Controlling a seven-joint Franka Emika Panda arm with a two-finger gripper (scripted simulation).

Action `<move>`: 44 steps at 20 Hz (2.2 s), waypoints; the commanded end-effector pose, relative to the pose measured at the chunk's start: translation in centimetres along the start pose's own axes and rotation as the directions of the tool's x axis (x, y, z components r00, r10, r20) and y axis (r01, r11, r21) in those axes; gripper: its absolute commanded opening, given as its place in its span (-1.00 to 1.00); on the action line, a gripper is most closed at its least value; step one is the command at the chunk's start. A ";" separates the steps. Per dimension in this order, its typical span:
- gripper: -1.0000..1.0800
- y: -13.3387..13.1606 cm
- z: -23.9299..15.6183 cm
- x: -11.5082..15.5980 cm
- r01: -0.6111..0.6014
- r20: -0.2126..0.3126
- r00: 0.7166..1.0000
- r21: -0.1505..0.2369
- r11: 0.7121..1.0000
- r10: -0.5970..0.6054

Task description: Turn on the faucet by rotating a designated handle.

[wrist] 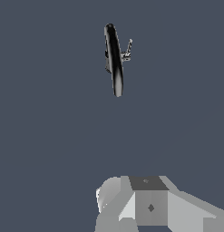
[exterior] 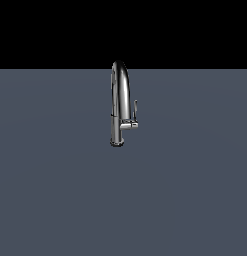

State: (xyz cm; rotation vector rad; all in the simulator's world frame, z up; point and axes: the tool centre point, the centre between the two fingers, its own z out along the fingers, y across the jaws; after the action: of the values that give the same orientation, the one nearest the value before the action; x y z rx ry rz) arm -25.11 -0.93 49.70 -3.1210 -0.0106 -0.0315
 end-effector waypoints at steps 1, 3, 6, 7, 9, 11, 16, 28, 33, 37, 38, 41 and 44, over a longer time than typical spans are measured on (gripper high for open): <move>-1.00 0.0 0.0 0.0 0.000 0.000 1.000 0.000 1.000 0.000; -1.00 0.0 0.0 0.1 -0.001 0.001 1.000 0.001 1.000 0.001; -1.00 0.0 0.0 0.3 -0.007 0.008 1.000 0.006 1.000 0.007; -1.00 -0.1 0.1 0.5 -0.010 0.012 1.000 0.009 1.000 0.010; -1.00 -0.1 0.1 0.9 -0.018 0.021 1.000 0.017 1.000 0.018; -1.00 -0.1 0.2 1.3 -0.028 0.033 0.999 0.026 0.999 0.028; -1.00 -0.3 0.5 3.0 -0.066 0.075 0.995 0.057 0.996 0.061; -1.00 -0.3 2.1 9.3 -0.216 0.243 0.954 0.160 0.963 0.173; -1.00 -0.1 3.2 12.1 -0.287 0.321 0.922 0.197 0.938 0.215; -1.00 0.1 4.2 14.2 -0.345 0.385 0.890 0.223 0.912 0.243; -1.00 0.2 4.5 14.8 -0.360 0.401 0.882 0.229 0.905 0.249; -1.00 0.4 5.4 16.4 -0.404 0.448 0.853 0.245 0.881 0.267; -1.00 0.6 6.4 17.9 -0.448 0.496 0.822 0.258 0.856 0.281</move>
State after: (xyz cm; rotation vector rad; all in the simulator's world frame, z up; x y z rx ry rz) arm -7.87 -1.20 44.18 -2.6559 0.5027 0.5875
